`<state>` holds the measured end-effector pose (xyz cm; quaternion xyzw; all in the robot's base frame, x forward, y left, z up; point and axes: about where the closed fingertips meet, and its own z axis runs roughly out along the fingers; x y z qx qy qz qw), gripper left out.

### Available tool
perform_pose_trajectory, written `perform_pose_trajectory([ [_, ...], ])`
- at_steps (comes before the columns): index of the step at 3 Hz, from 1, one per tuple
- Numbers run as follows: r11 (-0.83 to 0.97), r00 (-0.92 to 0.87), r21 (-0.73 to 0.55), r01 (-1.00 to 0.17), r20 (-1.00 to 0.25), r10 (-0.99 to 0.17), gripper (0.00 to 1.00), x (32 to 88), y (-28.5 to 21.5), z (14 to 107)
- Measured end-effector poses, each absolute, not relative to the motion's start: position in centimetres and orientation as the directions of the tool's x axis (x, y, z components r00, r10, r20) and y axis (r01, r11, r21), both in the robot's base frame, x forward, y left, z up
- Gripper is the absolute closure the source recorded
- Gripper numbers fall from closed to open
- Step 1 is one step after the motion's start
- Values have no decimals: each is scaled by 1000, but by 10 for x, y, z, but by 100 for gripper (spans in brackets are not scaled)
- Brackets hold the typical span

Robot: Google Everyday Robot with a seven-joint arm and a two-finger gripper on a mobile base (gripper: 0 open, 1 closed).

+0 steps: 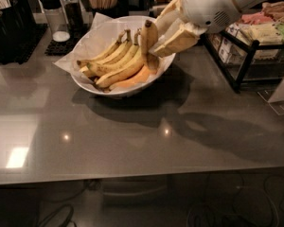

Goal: Pick banana from white bowl

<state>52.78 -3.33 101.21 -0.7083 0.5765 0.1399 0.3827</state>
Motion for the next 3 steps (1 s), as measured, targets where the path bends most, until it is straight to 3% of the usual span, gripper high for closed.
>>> perform_pose_trajectory([
  [3, 179, 202, -414, -893, -722, -662, 100, 421, -78, 1055],
])
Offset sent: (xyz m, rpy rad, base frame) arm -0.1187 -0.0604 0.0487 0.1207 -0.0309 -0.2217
